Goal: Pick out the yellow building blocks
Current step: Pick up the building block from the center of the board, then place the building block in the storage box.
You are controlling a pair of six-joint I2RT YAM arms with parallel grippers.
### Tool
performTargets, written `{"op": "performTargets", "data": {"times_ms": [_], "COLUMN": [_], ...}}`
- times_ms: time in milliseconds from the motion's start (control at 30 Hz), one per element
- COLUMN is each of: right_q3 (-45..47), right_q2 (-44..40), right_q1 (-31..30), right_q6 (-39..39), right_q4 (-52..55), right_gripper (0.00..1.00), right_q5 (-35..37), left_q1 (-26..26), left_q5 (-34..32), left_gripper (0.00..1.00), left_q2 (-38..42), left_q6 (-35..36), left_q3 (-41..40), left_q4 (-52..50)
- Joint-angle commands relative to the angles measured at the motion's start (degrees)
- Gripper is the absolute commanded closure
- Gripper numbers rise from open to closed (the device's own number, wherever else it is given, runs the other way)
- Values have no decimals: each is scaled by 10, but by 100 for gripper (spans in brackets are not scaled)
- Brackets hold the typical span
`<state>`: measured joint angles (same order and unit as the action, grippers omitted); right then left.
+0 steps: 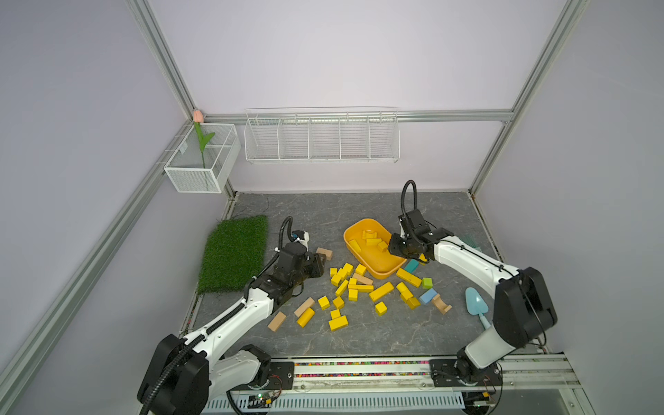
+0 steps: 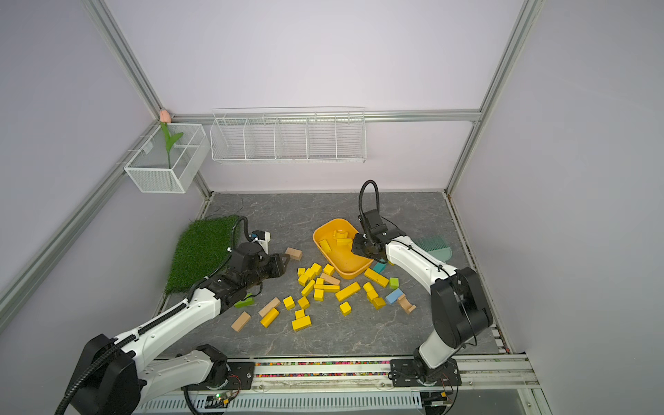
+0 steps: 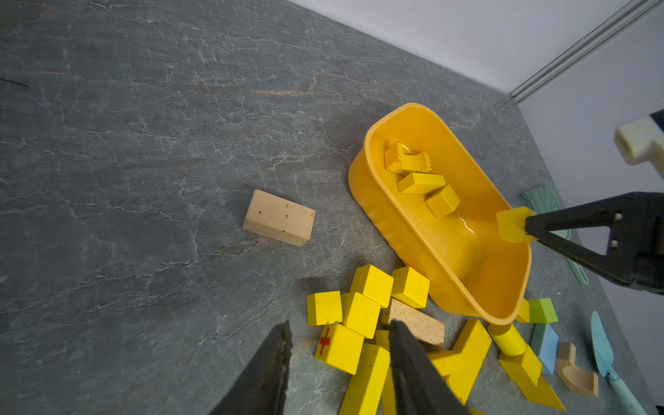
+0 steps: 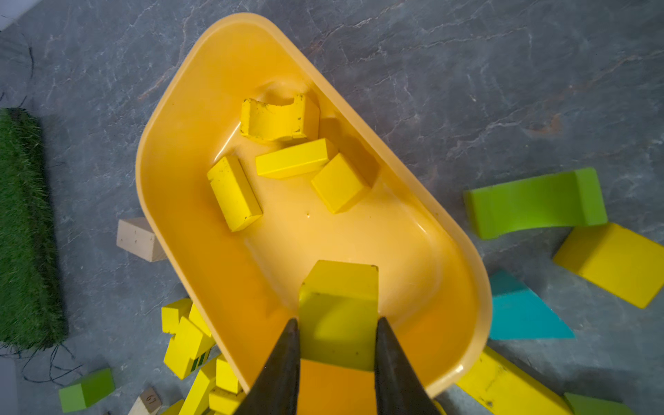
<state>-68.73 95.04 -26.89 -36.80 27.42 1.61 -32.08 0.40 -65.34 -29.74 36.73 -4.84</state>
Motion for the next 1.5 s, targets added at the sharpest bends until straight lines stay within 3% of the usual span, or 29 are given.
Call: {"op": "performTargets", "data": {"times_ms": [0, 367, 1000, 1467], "right_q3": [-36, -103, -167, -164], "right_q2": [32, 124, 195, 167], "right_q1": [-4, 1, 10, 12], "right_q6": [11, -1, 7, 26], "right_q4": [29, 71, 65, 58], "right_gripper": [78, 76, 76, 60], "right_q5": [7, 32, 15, 3], "left_q1": [3, 5, 10, 10], "left_q5": [6, 8, 13, 11], "left_gripper": [53, 53, 53, 53], "left_q2": [10, 12, 15, 17], "left_q6": [-5, -5, -7, -8], "left_q3": [-5, -9, -14, -15], "left_q4": [10, 13, 18, 16]}}
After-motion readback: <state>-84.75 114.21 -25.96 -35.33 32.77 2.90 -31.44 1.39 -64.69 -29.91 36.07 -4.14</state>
